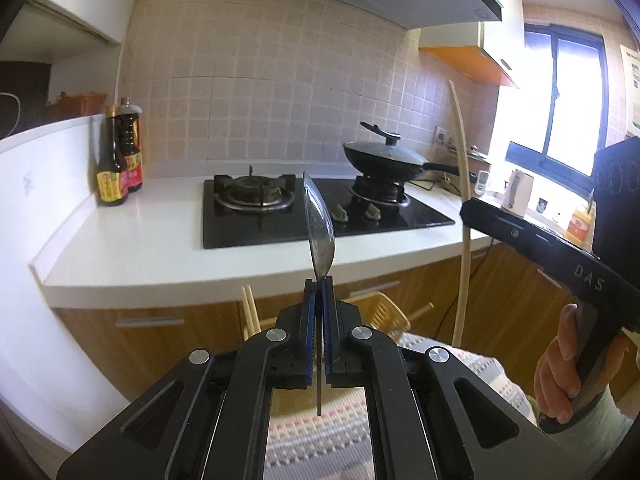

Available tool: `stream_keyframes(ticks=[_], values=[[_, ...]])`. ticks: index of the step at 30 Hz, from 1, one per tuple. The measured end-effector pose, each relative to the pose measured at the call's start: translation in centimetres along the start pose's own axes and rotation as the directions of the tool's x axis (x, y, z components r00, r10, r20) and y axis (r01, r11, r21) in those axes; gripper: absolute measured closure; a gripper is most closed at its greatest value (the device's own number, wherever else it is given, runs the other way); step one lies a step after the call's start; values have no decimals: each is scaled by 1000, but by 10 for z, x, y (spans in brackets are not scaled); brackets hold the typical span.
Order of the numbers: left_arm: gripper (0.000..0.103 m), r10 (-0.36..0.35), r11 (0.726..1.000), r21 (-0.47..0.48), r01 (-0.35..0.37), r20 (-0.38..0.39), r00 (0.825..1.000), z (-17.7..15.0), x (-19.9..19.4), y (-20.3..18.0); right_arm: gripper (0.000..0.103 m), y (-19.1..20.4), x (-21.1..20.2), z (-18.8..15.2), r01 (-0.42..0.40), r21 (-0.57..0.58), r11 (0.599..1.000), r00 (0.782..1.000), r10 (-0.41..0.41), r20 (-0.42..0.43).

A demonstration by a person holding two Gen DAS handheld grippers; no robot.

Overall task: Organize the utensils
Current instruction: 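Lift the spoon and chopstick over the tan caddy and release them inside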

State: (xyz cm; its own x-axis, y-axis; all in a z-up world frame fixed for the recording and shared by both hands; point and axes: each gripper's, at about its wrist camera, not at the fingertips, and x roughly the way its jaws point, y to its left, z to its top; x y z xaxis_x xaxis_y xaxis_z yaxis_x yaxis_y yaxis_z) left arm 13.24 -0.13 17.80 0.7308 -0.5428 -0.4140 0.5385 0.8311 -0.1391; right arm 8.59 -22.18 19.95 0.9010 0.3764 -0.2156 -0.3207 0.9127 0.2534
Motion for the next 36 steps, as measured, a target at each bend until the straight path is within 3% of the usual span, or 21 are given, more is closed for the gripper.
stream_keyframes(ticks=[7,12,19,33,36], values=[[102,14,1000,-12,-14,23,1000,7,32,16,100,-38,30,-2,65,67,996,997,-68,45],[102,52,999,4,-52,59,997,3,58,21,100,-49,54,-21,158,36,987,986,-160,44],[102,90,996,10,-92,108,990,-16,85,29,100,-62,82,-50,205,10,979,979,-205,19],[101,34,999,22,-36,100,994,-45,92,29,99,-67,89,-72,198,1,980,980,-198,-9],[96,13,1000,9,-13,86,996,-50,87,30,99,-66,80,-75,187,5,982,982,-187,-22]])
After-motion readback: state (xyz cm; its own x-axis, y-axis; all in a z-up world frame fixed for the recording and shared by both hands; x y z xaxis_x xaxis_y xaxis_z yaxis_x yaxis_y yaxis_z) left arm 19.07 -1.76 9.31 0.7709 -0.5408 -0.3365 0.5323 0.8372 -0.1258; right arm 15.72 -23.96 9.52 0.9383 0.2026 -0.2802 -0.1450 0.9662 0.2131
